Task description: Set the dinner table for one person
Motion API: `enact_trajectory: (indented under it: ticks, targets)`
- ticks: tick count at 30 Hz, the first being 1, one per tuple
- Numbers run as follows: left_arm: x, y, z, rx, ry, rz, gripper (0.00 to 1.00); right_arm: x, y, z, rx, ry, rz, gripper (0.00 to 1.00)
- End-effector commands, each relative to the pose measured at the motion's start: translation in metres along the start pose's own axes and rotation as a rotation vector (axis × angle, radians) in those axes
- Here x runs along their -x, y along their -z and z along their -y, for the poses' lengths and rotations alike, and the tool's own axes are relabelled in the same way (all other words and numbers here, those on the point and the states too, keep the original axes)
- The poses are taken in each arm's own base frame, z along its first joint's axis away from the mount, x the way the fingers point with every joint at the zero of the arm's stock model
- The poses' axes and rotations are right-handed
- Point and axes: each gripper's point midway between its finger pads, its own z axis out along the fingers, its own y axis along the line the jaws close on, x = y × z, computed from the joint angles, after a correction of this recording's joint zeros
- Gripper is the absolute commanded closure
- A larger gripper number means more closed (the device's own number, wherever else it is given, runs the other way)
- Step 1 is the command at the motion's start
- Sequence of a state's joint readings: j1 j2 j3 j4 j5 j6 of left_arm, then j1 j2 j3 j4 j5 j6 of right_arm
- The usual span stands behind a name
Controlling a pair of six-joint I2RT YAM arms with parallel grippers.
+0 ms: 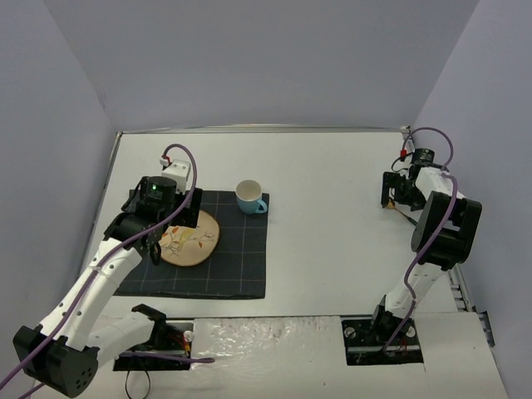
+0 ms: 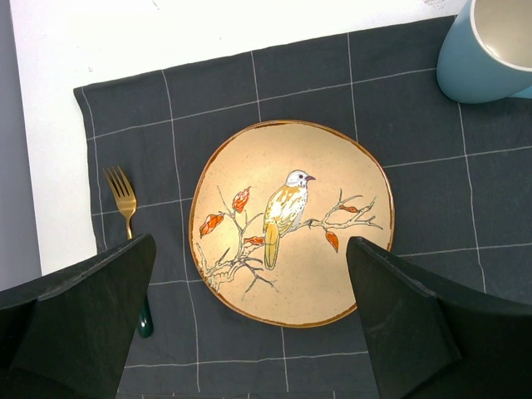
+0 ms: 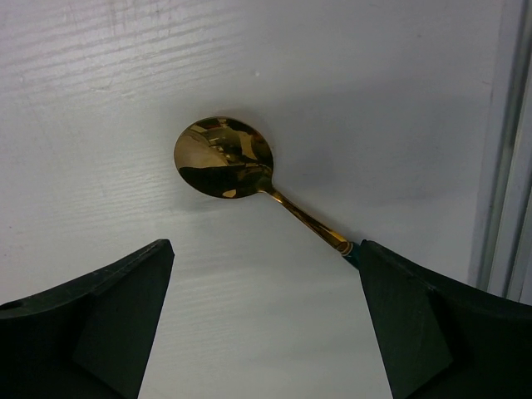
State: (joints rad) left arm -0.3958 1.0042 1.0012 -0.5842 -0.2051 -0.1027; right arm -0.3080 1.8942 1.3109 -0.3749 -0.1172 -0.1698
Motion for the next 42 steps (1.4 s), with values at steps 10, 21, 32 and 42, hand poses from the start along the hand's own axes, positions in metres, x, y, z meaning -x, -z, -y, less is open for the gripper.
enact_trajectory:
  ticks: [10, 21, 32, 42]
  targets:
    - [0.020, 0.005, -0.002, 0.005, -0.008, 0.079, 0.03, -0.023, -0.017, -0.009, 0.045, 0.011, -0.099, 0.33]
    - [0.020, 0.005, 0.001, -0.012, -0.009, 0.080, 0.03, -0.022, -0.020, -0.029, 0.027, -0.005, -0.117, 0.77]
    - [0.020, 0.006, 0.003, -0.024, -0.012, 0.082, 0.03, 0.031, 0.018, -0.024, -0.038, 0.102, 0.041, 0.46]
    - [0.020, 0.007, 0.003, -0.025, -0.019, 0.088, 0.03, 0.034, 0.001, -0.006, 0.000, 0.185, 0.018, 0.20]
